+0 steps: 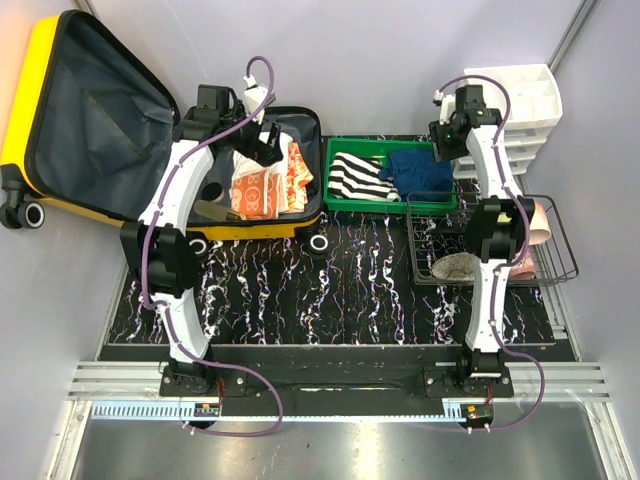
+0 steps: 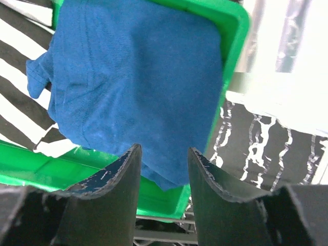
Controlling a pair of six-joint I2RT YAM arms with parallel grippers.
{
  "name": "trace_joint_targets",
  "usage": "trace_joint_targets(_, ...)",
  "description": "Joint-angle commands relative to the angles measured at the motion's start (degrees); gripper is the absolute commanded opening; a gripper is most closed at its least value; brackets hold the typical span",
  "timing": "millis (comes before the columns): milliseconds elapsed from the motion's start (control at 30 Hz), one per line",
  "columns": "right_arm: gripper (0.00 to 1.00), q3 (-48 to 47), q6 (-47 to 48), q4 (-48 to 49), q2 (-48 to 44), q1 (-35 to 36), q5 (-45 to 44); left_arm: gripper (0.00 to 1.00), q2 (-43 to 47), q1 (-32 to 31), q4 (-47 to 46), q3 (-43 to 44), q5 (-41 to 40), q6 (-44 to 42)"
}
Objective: Open, take out, and arrange the luggage
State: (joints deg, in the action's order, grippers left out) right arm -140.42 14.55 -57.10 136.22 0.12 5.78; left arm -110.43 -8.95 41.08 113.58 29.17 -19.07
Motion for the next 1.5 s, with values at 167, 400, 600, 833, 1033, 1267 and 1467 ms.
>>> trace_joint_targets(167,0.49,0.6,-1.2,-1.0,7.5,2.9,7.7,0.99,-5.9,2.4,3.9,2.8,-6.7,3.2)
trace_joint_targets(400,0.61,-1.4,0.8,-3.1,6.4,3.6,8.9,0.98,-8.5,6.2,6.4,2.5,9.5,-12.0)
trace_joint_targets(600,0.78,-1.6,2.9,-2.3,-0.1,3.5,13.0,0.91,-14.8,7.0,18.1,11.0,7.8,-40.8)
trace_joint_targets(833,0.94,2.9,-0.9,5.4,-8.9,3.6,16.9,0.88,-18.5,7.0,18.2,10.3,8.5,-53.0)
trace_joint_targets(1033,1.0,10.8,-4.4,14.0,-15.9,3.6,24.4,0.86,-22.0,6.8,12.9,10.5,9.6,-51.5)
trace_joint_targets(1267,1.0,14.0,-6.4,18.8,-17.2,3.8,29.0,0.56,-20.4,6.7,10.9,7.6,10.1,-51.6)
trace_joint_targets(1467,0.99,12.7,-5.1,20.5,-15.4,8.3,29.0,0.17,-12.0,6.7,9.5,0.0,12.6,-51.0)
